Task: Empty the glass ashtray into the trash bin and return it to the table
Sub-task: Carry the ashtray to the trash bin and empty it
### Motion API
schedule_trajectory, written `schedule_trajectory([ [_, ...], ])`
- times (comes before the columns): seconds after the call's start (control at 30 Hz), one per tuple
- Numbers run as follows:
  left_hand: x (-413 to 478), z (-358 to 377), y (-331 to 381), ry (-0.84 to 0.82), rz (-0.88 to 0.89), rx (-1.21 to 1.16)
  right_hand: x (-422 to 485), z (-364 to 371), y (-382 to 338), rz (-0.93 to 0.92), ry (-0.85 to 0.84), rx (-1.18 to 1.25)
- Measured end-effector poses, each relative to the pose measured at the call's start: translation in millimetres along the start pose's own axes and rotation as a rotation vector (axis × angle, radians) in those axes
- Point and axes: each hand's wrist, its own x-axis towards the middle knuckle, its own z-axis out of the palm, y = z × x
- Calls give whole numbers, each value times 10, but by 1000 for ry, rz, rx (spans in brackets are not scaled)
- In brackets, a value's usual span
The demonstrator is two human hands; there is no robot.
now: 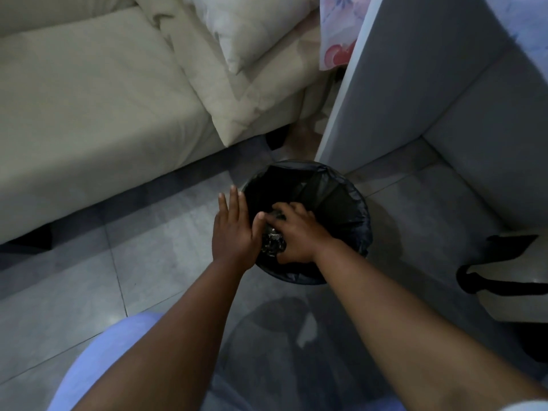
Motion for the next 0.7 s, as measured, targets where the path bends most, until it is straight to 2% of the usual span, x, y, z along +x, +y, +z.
schedule_trajectory([
  [0.1,7,26,4,5,-6,6,-3,50,13,-83,-3,-1],
  [0.23,9,31,11,4,5,28,-13,66,44,22,44,95],
  [0.37,7,39,16,0,-13,20,11,90,11,-63,24,84],
  [0.5,3,42,34,3,-1,23,18,41,35,60,66,147],
  [0.63,12,48,7,1,-13,39,-17,43,-3,-86,3,61],
  [0.7,15,29,13,-10,-6,39,-37,61,72,8,77,146],
])
